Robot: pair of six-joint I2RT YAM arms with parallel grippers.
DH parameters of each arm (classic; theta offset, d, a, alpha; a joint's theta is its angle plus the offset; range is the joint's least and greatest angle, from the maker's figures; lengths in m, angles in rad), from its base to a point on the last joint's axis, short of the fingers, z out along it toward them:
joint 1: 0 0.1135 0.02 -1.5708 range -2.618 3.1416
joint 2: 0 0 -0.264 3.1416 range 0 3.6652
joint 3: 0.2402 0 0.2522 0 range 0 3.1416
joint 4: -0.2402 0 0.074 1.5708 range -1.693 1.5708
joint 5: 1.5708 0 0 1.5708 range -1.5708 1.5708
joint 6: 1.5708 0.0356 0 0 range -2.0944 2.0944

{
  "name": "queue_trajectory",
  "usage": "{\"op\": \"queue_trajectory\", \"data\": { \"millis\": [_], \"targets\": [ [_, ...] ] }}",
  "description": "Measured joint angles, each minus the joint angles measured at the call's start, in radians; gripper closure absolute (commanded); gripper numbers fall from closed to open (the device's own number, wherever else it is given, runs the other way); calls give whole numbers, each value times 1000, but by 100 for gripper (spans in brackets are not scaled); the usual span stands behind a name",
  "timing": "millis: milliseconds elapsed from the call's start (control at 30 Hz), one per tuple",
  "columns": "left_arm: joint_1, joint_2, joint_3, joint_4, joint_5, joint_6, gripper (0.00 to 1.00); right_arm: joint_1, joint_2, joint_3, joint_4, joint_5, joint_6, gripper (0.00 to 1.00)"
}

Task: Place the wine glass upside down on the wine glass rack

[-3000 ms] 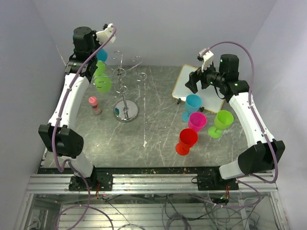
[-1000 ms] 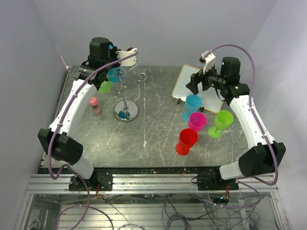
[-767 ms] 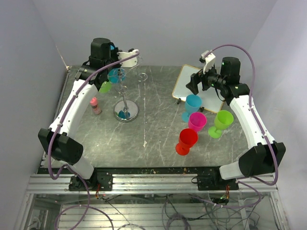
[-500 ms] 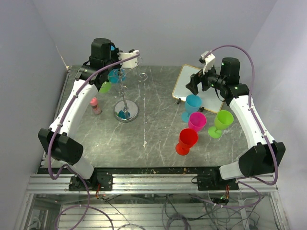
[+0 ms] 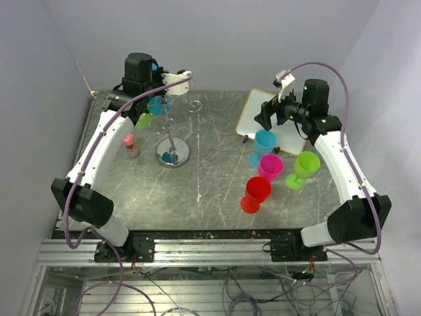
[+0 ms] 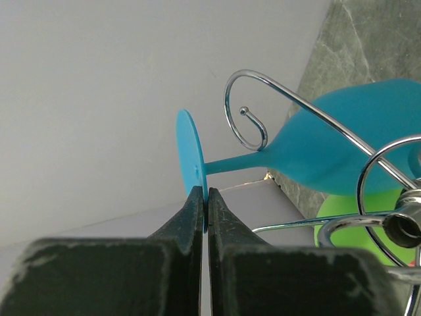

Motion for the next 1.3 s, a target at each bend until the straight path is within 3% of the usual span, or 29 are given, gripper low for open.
{"op": "queue_trajectory", "data": {
  "millis": [667, 1300],
  "targets": [
    [0, -10, -27, 23, 38, -9, 93, -1, 0, -5, 7, -17, 5, 6],
    [0, -31, -88, 47, 61, 80, 93, -2, 20, -23, 14, -21, 6, 6]
  ]
}}
